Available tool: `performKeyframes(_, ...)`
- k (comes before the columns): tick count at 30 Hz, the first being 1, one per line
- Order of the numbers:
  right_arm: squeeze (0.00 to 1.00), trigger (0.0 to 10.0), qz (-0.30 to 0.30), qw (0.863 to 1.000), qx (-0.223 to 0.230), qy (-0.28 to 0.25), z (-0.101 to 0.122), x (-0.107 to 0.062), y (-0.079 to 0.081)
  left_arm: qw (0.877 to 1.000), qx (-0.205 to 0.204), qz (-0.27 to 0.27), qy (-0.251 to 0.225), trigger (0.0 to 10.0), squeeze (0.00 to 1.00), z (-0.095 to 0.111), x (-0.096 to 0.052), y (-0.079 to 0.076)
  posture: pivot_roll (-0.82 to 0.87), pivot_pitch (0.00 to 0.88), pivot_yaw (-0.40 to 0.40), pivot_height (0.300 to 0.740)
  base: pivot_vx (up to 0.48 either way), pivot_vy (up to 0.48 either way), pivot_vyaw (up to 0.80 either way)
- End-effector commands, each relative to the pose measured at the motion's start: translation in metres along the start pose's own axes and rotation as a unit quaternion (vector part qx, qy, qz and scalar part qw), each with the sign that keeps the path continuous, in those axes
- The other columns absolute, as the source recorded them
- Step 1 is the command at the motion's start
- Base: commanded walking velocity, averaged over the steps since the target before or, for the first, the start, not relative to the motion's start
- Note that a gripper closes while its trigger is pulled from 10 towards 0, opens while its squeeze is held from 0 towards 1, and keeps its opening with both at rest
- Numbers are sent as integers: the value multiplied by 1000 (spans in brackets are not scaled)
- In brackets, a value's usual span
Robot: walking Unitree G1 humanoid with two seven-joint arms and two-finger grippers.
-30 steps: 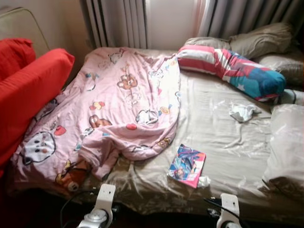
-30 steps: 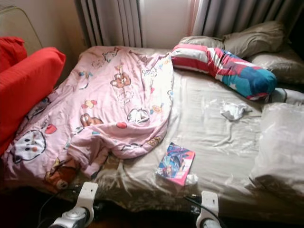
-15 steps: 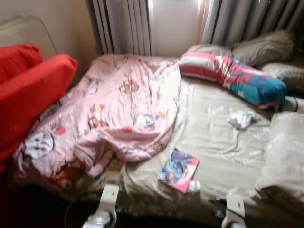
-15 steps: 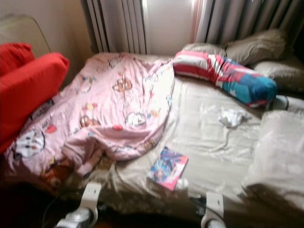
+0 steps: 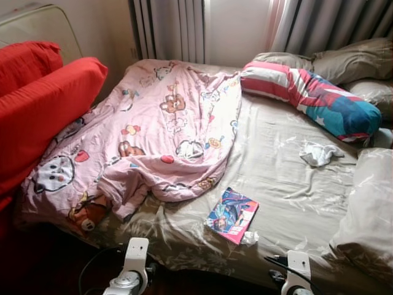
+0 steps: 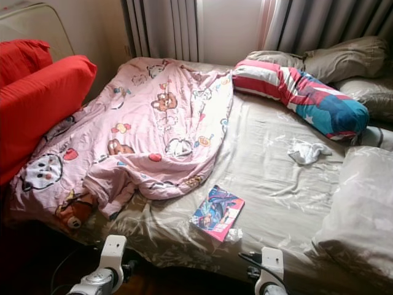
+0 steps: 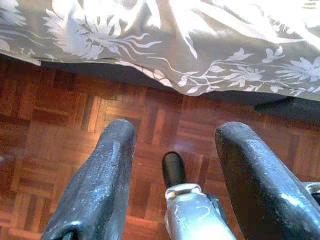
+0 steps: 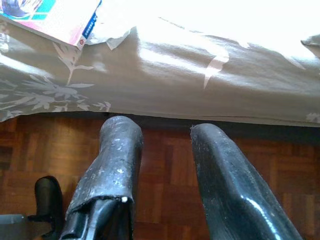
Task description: Clean up the room
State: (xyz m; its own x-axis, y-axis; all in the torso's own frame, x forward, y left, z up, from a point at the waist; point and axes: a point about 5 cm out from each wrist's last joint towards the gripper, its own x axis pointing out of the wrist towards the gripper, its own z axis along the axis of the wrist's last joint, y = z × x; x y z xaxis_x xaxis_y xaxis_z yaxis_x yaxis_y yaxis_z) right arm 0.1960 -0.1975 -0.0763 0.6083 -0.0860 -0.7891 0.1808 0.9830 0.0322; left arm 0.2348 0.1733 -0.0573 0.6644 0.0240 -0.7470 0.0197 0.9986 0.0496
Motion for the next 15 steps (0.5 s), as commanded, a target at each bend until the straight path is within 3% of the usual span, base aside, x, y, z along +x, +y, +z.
performKeyframes(1,0,10000,0,1000,0,-1,0,0,0,1000,-8,3,2,10000,0,-3,-1,1,-82,23,-20,740,0,0,0)
performKeyframes(15,0,10000,4,1000,-1,3,-2,0,0,1000,-23,1,-5,10000,0,-4,-1,1,-83,7,-18,740,0,0,0)
